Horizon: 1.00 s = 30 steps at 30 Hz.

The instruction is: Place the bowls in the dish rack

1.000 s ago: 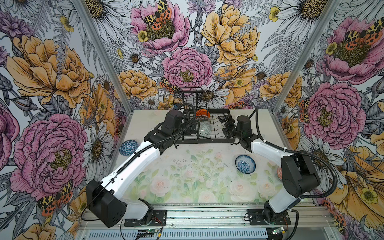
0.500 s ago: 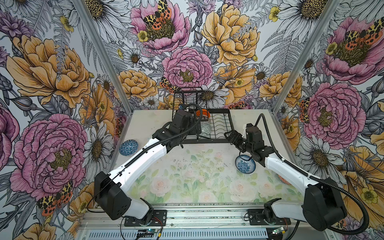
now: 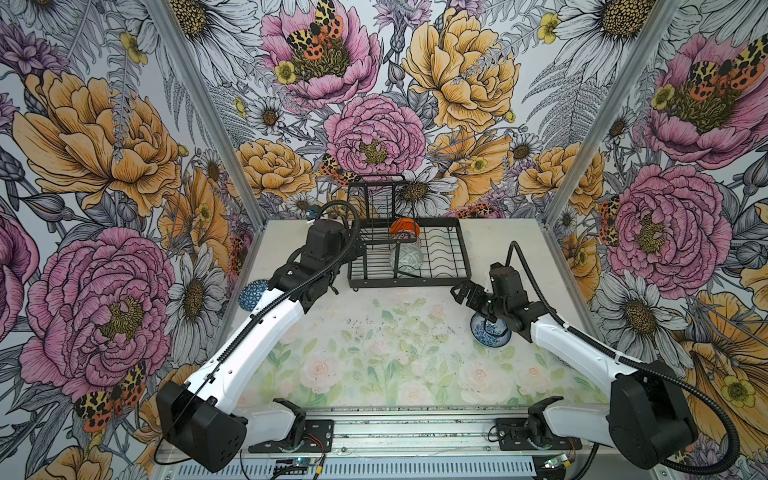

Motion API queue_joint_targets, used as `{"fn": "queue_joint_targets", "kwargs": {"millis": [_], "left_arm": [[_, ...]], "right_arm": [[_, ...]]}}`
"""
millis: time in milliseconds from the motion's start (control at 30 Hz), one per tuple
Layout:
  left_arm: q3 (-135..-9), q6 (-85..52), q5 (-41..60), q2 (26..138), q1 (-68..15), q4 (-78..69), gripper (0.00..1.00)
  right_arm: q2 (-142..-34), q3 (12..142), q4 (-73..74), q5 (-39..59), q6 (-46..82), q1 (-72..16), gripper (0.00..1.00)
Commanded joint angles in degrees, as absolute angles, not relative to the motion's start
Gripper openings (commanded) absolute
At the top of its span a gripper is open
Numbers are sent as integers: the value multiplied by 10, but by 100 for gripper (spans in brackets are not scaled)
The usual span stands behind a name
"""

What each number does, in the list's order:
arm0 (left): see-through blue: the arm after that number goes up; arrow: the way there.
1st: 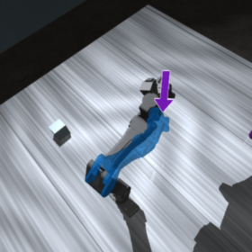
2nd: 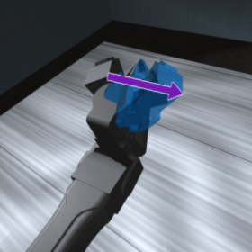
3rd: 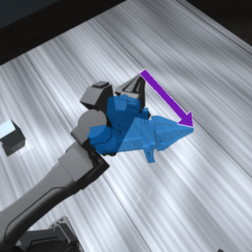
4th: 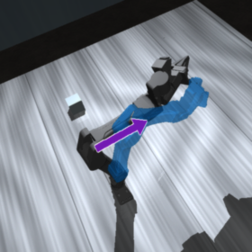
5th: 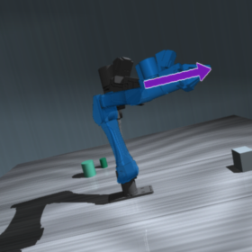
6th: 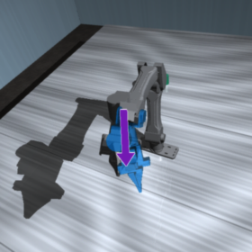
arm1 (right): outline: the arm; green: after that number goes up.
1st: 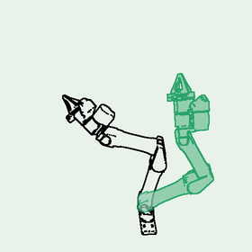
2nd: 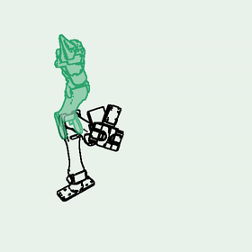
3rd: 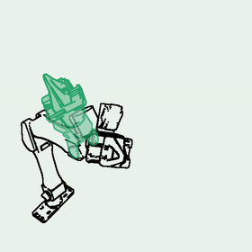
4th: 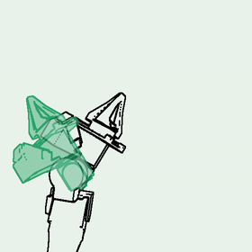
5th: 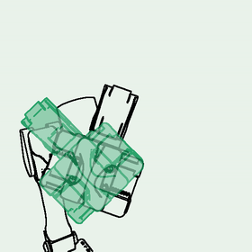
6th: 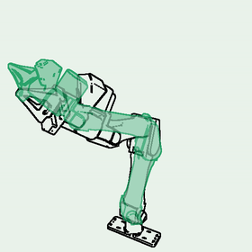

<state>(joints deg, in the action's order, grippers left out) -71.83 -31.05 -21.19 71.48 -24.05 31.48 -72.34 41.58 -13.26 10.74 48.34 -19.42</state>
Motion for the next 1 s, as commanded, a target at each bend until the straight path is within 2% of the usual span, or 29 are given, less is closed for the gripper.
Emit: {"fn": "queue_joint_targets", "kwargs": {"millis": [0,467,667,967], "left_arm": [[-682,-372,-190,685,-195,315,99],[-628,-407,-165,705,-19,409,99],[-636,-382,-100,773,63,421,99],[-707,-288,-84,926,90,437,99]], "right_arm": [[-706,424,-132,114,473,-194,99],[-632,395,-123,87,476,-193,99],[-681,422,-117,119,456,-195,99],[-670,430,-117,103,434,-195,99]]}}
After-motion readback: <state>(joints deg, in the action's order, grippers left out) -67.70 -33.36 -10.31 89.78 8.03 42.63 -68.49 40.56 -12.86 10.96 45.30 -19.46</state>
